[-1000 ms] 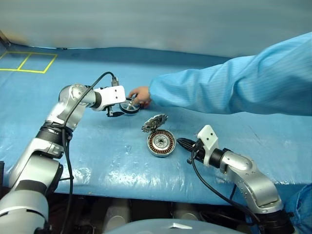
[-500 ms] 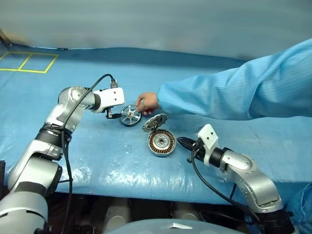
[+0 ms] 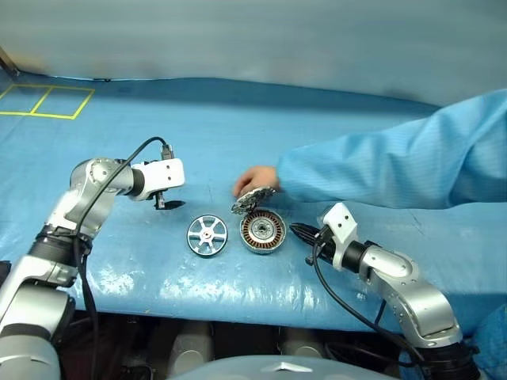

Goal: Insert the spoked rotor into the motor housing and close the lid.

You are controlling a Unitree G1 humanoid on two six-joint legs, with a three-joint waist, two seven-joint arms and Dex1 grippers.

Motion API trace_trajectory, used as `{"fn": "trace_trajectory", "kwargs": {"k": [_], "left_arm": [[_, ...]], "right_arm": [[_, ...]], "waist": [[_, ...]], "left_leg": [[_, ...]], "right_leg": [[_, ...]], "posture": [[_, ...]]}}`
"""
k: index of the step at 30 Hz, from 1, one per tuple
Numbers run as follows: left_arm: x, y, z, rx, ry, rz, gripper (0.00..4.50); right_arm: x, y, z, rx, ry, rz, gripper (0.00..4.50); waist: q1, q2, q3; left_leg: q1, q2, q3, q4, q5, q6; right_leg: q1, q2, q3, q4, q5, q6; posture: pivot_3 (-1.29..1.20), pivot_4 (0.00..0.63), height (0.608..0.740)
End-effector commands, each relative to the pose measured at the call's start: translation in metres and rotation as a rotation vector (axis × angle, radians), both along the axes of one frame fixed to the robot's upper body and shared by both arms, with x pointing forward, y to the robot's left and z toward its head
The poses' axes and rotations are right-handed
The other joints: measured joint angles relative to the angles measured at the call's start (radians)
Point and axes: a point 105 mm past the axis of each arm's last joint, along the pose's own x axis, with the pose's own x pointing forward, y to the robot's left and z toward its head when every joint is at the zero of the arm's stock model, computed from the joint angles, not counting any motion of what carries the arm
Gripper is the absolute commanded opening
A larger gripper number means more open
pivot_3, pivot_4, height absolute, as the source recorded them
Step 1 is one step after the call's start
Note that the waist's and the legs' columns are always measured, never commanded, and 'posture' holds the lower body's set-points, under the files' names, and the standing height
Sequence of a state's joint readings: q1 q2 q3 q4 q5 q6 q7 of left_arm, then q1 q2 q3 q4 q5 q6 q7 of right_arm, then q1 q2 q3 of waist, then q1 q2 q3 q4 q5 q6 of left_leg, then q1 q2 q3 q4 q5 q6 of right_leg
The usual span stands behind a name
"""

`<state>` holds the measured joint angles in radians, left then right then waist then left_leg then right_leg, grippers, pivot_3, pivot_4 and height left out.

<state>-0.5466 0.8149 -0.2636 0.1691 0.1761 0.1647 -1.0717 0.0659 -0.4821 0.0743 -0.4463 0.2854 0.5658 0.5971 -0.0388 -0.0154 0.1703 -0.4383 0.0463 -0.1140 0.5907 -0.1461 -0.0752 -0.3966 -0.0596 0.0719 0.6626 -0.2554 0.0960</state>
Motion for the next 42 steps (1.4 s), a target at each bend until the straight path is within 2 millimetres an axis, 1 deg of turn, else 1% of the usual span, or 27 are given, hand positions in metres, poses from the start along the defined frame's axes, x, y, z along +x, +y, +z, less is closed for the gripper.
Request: {"fn": "trace_trajectory", "kwargs": {"k": [1, 3, 6, 9, 11, 13, 17, 24, 27, 31, 34, 37, 42], "left_arm": [[-0.014, -0.009, 0.005, -0.054, -0.008, -0.036, 4.29], [-0.028, -0.015, -0.001, -0.082, 0.031, -0.073, 4.29], [-0.044, -0.025, -0.001, -0.115, 0.072, -0.138, 4.29], [-0.056, -0.031, 0.001, -0.070, 0.090, -0.216, 4.29], [-0.058, -0.036, 0.003, -0.020, 0.079, -0.276, 4.29], [-0.053, -0.043, 0.014, 0.009, 0.029, -0.314, 4.29], [-0.048, -0.047, 0.026, 0.053, -0.015, -0.352, 4.29], [-0.067, -0.063, 0.044, 0.146, 0.015, -0.560, 4.29], [-0.074, -0.070, 0.048, 0.181, 0.048, -0.629, 4.29], [-0.080, -0.076, 0.042, 0.245, 0.102, -0.694, 4.29], [-0.079, -0.077, 0.029, 0.315, 0.147, -0.725, 4.29], [-0.073, -0.078, 0.020, 0.384, 0.159, -0.744, 4.29], [-0.063, -0.084, 0.016, 0.426, 0.140, -0.758, 4.29]], "right_arm": [[0.000, 0.000, 0.014, 0.012, -0.064, 0.001, 0.03], [-0.001, -0.001, 0.015, 0.011, -0.065, -0.002, 0.03], [-0.001, -0.002, 0.015, 0.008, -0.064, -0.002, 0.03], [0.000, -0.003, 0.015, 0.003, -0.062, 0.002, 0.03], [0.001, -0.003, 0.015, 0.001, -0.062, 0.006, 0.03], [0.002, -0.003, 0.015, -0.003, -0.064, 0.012, 0.03], [0.003, -0.003, 0.017, -0.006, -0.072, 0.014, 0.03], [0.004, -0.009, 0.018, -0.021, -0.074, 0.004, 0.03], [0.005, -0.010, 0.019, -0.024, -0.072, 0.007, 0.03], [0.006, -0.009, 0.019, -0.030, -0.071, 0.013, 0.03], [0.007, -0.009, 0.021, -0.036, -0.076, 0.016, 0.03], [0.007, -0.011, 0.024, -0.049, -0.081, 0.011, 0.03], [0.006, -0.013, 0.024, -0.058, -0.079, 0.007, 0.03]], "waist": [[0.000, 0.000, 0.000], [0.000, 0.000, 0.000], [0.002, 0.000, 0.000], [0.003, 0.000, 0.000], [0.002, 0.000, 0.000], [0.004, 0.000, 0.000], [0.003, 0.000, 0.000], [0.001, 0.000, 0.000], [0.001, 0.000, 0.000], [0.001, 0.000, 0.000], [0.000, 0.000, 0.000], [0.001, 0.000, 0.000], [0.002, 0.000, 0.000]], "left_leg": [[0.000, 0.000, 0.000, 0.000, 0.000, 0.000], [0.000, 0.000, 0.000, 0.000, 0.000, 0.000], [0.000, 0.000, 0.000, 0.000, 0.000, 0.000], [0.001, 0.000, 0.000, 0.001, 0.000, 0.001], [0.002, 0.000, 0.000, 0.001, 0.000, 0.001], [0.003, 0.000, 0.000, 0.001, 0.000, 0.001], [0.003, 0.000, 0.000, 0.002, 0.001, 0.001], [0.002, 0.000, 0.000, 0.000, 0.001, 0.001], [0.002, 0.000, 0.000, 0.001, 0.001, 0.001], [0.002, 0.000, 0.000, 0.002, 0.001, 0.001], [0.002, 0.000, 0.000, 0.002, 0.001, 0.002], [0.002, 0.000, 0.000, 0.002, 0.001, 0.002], [0.002, 0.000, 0.000, 0.002, 0.001, 0.002]], "right_leg": [[0.000, 0.000, 0.000, 0.000, 0.000, 0.000], [0.000, 0.000, 0.000, 0.000, 0.000, 0.000], [0.000, 0.000, 0.000, 0.001, 0.000, 0.000], [0.001, 0.000, 0.000, 0.001, 0.000, -0.001], [0.002, 0.000, 0.000, 0.001, 0.000, -0.001], [0.003, 0.000, 0.000, 0.001, 0.000, -0.001], [0.003, 0.000, 0.001, 0.000, 0.000, -0.001], [0.002, 0.000, 0.000, 0.000, 0.000, -0.001], [0.002, 0.000, 0.000, 0.000, 0.000, -0.001], [0.003, 0.000, 0.001, 0.000, 0.000, -0.001], [0.003, 0.000, 0.001, 0.000, 0.000, -0.001], [0.003, 0.000, 0.001, 0.001, 0.000, -0.001], [0.003, 0.000, 0.000, 0.001, 0.000, -0.001]], "posture": [[0.00, 0.150, 0.740], [0.00, 0.150, 0.740], [0.00, 0.150, 0.740], [0.00, 0.150, 0.740], [0.00, 0.150, 0.740], [0.00, 0.150, 0.740], [0.00, 0.150, 0.740], [0.00, 0.150, 0.740], [0.00, 0.150, 0.740], [0.00, 0.150, 0.740], [0.00, 0.150, 0.740], [0.00, 0.150, 0.740], [0.00, 0.150, 0.740]]}}
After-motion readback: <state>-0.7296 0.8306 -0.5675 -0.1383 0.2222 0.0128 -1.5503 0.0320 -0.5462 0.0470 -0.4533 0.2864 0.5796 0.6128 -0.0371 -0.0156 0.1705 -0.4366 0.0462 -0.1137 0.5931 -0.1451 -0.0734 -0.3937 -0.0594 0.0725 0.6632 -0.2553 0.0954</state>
